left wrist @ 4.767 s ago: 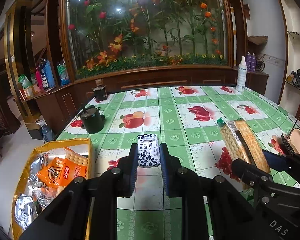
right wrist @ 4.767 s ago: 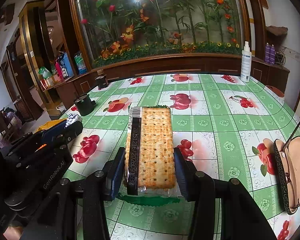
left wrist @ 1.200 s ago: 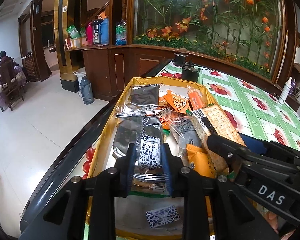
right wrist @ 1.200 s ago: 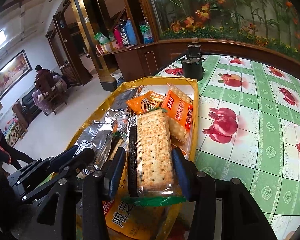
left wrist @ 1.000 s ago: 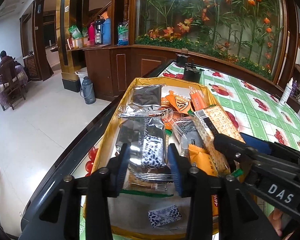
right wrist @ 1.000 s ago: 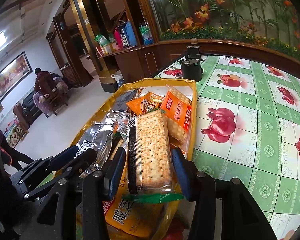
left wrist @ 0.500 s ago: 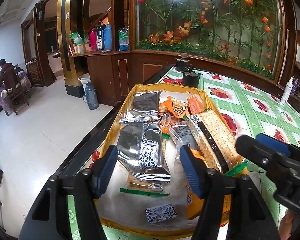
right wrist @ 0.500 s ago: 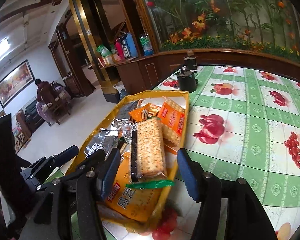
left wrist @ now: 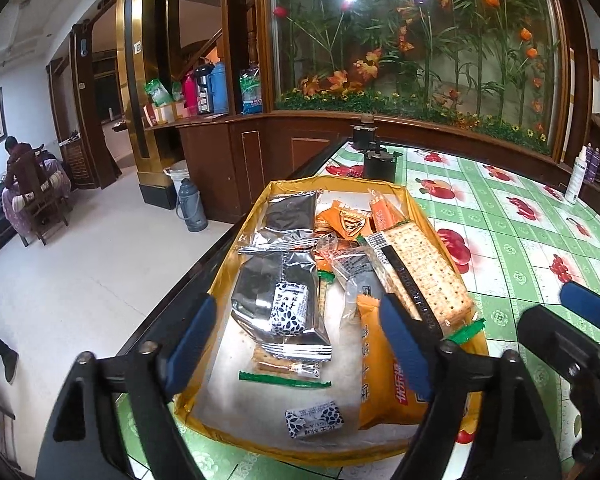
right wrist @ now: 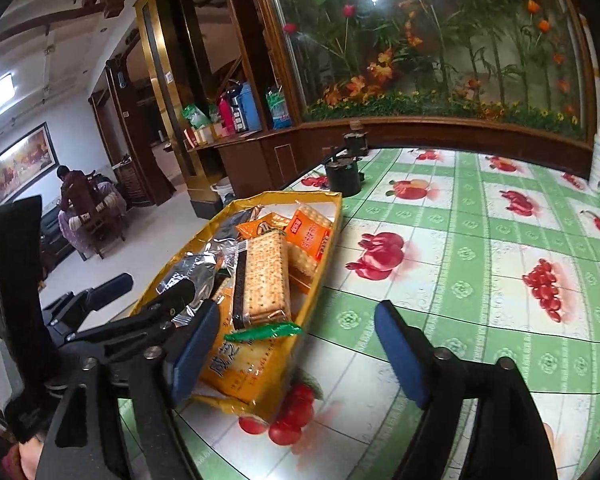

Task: Organize snacks
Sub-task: 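Withdraw both open grippers up from the tray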

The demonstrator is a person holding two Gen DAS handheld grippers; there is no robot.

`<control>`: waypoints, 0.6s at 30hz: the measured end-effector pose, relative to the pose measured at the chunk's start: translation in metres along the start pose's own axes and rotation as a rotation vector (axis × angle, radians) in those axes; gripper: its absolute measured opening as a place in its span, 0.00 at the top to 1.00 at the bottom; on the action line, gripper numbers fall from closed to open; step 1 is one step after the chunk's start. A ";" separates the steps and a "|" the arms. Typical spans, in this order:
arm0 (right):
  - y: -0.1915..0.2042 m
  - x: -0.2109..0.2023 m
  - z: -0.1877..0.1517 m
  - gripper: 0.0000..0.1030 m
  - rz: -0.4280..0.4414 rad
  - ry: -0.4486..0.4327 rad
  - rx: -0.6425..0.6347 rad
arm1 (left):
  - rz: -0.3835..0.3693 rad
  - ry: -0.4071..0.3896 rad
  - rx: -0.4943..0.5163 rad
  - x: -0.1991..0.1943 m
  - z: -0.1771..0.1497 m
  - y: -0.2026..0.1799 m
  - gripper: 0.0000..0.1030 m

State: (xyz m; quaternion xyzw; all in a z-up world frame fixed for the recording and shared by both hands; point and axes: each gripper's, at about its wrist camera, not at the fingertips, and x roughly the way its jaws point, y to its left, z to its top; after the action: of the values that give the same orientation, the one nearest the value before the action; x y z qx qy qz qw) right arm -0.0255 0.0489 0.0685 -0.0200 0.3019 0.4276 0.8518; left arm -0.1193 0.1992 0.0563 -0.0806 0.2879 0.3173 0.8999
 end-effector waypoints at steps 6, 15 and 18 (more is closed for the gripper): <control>-0.003 -0.010 -0.007 0.10 -0.012 -0.011 0.001 | 0.038 -0.004 0.006 -0.003 -0.002 0.000 0.05; -0.006 -0.011 -0.011 0.07 -0.086 0.004 -0.002 | 0.108 0.017 0.007 -0.003 -0.003 0.004 0.00; -0.006 -0.012 -0.012 0.03 -0.094 -0.003 -0.004 | 0.119 0.057 -0.002 0.002 -0.004 0.008 0.00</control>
State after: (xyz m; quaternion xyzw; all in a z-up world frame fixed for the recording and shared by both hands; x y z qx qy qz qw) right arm -0.0329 0.0330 0.0636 -0.0352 0.2983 0.3879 0.8714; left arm -0.1251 0.2053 0.0521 -0.0733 0.3175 0.3681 0.8708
